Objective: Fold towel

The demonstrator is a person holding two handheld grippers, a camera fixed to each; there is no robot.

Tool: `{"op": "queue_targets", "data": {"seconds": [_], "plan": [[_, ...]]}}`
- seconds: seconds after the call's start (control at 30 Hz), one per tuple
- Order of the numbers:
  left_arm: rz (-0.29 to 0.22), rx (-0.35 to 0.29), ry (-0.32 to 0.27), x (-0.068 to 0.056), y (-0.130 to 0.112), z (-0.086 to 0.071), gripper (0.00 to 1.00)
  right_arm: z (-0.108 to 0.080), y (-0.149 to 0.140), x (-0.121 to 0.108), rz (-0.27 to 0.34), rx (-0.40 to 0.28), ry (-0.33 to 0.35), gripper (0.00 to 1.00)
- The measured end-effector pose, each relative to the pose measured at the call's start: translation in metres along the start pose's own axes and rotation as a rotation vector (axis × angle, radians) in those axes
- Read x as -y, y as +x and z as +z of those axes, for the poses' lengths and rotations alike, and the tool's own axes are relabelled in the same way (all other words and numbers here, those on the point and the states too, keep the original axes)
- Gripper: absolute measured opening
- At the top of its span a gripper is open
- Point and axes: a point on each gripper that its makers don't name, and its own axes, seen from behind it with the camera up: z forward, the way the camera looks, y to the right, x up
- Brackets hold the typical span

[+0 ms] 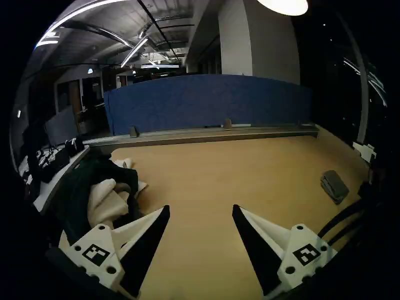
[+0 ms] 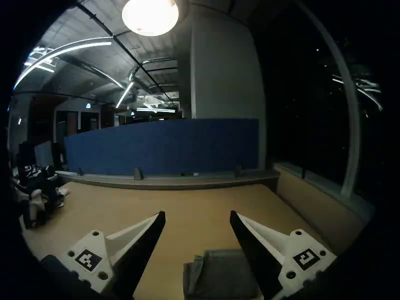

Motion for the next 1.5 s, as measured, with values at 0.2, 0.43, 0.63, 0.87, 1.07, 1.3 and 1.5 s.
{"op": "queue_targets", "data": {"seconds": [0.2, 0.43, 0.63, 0.87, 1.07, 1.3, 1.5], "plan": [[-0.004, -0.018, -0.002, 0.000, 0.004, 0.000, 0.93, -0.001, 0.002, 0.005, -0.002, -0.003, 0.008, 1.00], [-0.017, -0.081, 0.004, 0.005, 0.020, 0.000, 0.93, -0.002, 0.002, 0.009, -0.004, -0.008, 0.012, 1.00], [-0.042, -0.202, 0.012, 0.013, 0.050, -0.004, 0.93, -0.004, 0.003, 0.012, -0.001, -0.007, 0.016, 1.00], [-0.042, -0.377, 0.040, 0.025, 0.095, -0.006, 0.93, -0.004, 0.006, 0.020, -0.004, -0.007, 0.021, 1.00], [-0.056, -0.424, 0.042, 0.031, 0.111, -0.001, 0.93, -0.004, 0.008, 0.030, -0.001, -0.010, 0.023, 1.00], [-0.062, -0.440, 0.029, 0.028, 0.110, 0.002, 0.93, -0.008, 0.007, 0.041, -0.008, 0.003, 0.029, 1.00], [-0.071, -0.443, 0.015, 0.028, 0.100, 0.010, 0.93, -0.013, 0.004, 0.055, 0.001, 0.036, 0.055, 1.00]]}}
